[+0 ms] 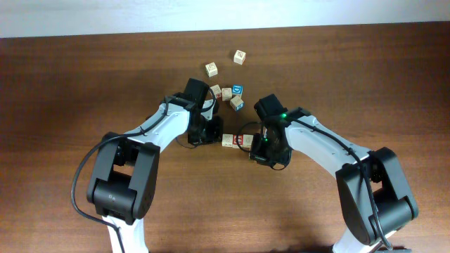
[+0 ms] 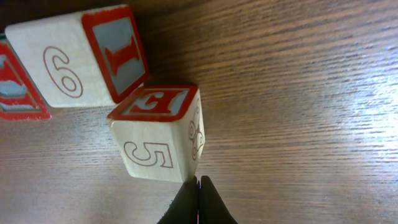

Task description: Rotate 4 blocks

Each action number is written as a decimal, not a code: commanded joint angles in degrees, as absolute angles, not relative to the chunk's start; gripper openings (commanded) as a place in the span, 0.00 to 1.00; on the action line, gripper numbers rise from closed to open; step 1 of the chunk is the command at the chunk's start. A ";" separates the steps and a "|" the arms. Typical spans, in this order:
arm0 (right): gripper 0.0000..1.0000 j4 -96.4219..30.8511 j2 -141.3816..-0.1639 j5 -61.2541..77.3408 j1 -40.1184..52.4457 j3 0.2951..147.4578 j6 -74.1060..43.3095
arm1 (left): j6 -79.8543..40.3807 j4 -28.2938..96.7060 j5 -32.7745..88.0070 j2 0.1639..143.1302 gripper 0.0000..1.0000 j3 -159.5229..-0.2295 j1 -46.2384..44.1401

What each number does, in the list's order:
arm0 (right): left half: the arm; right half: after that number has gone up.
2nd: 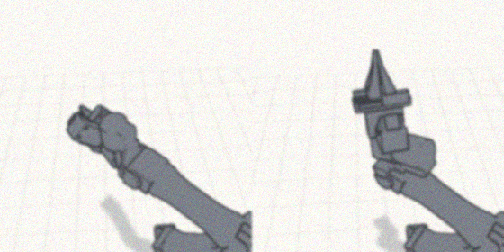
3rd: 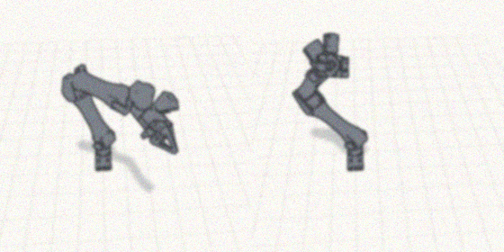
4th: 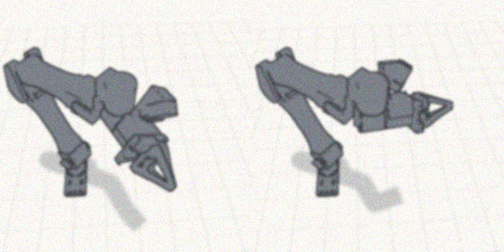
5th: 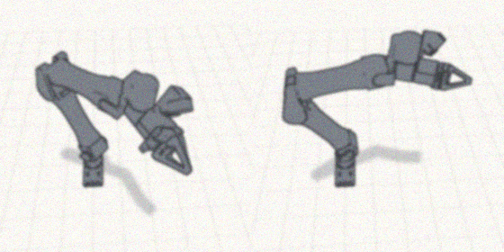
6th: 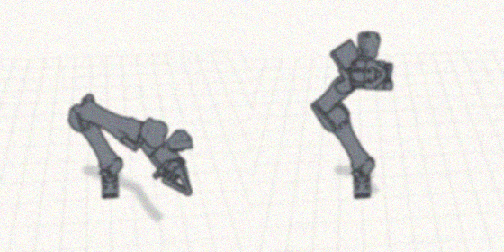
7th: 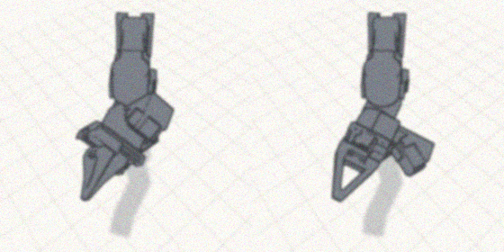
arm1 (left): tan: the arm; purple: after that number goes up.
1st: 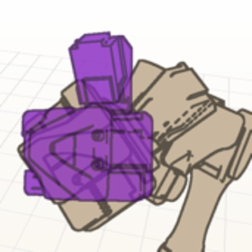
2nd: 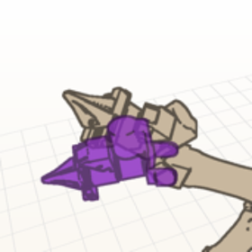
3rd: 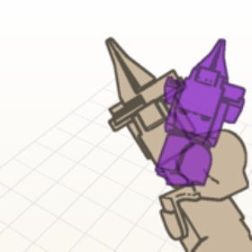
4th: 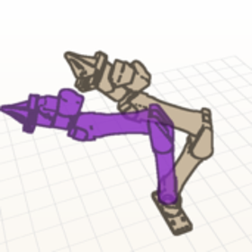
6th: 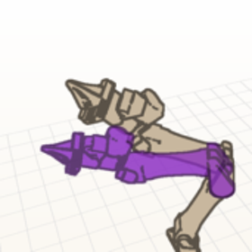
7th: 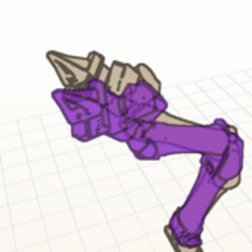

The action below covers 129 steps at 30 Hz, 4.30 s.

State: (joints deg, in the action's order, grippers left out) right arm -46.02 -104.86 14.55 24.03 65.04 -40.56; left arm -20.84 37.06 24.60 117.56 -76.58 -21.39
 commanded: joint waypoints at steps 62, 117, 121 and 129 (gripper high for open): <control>0.04 -54.83 -101.16 8.10 20.38 74.13 -41.58 | -21.19 37.74 24.18 117.43 0.00 -75.99 -21.65; 0.04 -34.35 -108.51 19.05 13.02 75.02 -28.23 | -21.21 38.00 24.21 117.43 0.00 -75.99 -21.65; 0.04 -30.41 -110.76 18.44 16.62 75.02 -28.29 | -21.21 38.00 24.21 117.43 0.00 -75.99 -21.65; 0.04 -30.92 -113.86 19.09 20.01 75.02 -28.93 | -21.19 38.00 24.18 117.43 0.00 -75.99 -21.65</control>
